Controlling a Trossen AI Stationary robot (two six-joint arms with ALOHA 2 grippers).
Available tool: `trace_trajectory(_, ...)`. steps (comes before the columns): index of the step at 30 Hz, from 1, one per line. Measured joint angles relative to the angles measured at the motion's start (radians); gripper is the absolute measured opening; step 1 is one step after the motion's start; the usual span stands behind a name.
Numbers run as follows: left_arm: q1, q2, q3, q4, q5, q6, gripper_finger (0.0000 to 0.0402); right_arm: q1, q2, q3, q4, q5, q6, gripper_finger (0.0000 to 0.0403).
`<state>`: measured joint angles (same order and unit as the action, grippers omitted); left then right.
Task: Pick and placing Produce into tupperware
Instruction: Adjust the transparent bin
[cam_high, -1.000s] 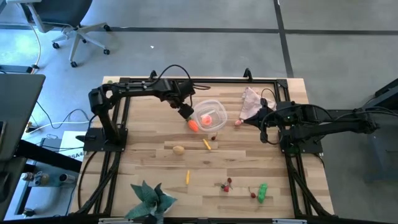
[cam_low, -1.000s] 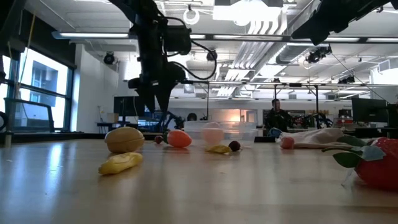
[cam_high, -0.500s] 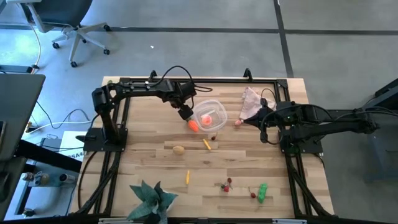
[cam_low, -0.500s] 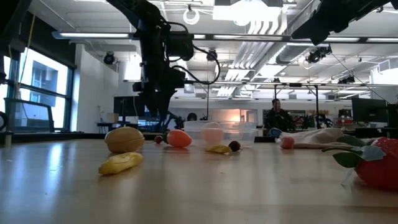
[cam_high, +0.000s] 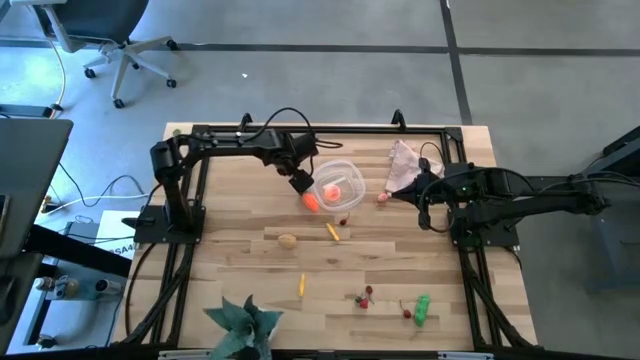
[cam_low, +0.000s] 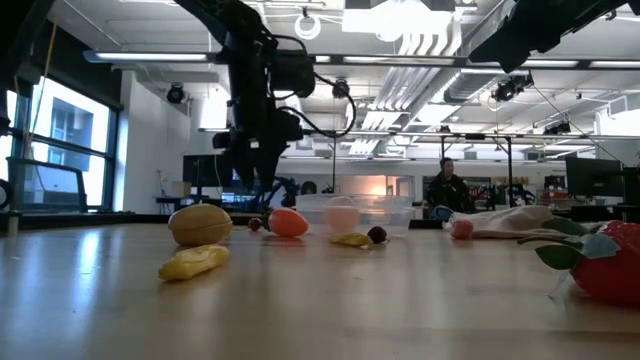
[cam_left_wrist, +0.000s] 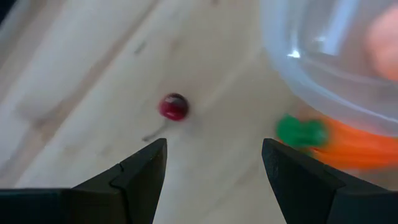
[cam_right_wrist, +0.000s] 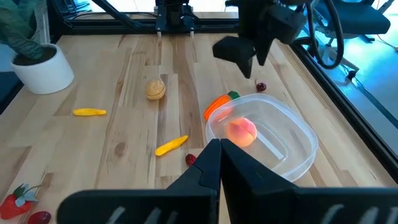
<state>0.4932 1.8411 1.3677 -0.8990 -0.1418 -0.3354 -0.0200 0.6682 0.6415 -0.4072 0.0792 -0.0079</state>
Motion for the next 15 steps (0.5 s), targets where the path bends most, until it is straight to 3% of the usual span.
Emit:
trace_trajectory(5, -0.021, -0.007, 0.031, -0.065, 0.069, 0.006, 0.0252, 0.0, 0.0, 0.0, 0.001, 0.0, 0.0, 0.0)
trace_trajectory(15, -0.039, -0.008, 0.172, -0.137, 0.044, 0.013, 0.0252, 0.0, 0.0, 0.0, 0.0, 0.0, 0.0, 0.0)
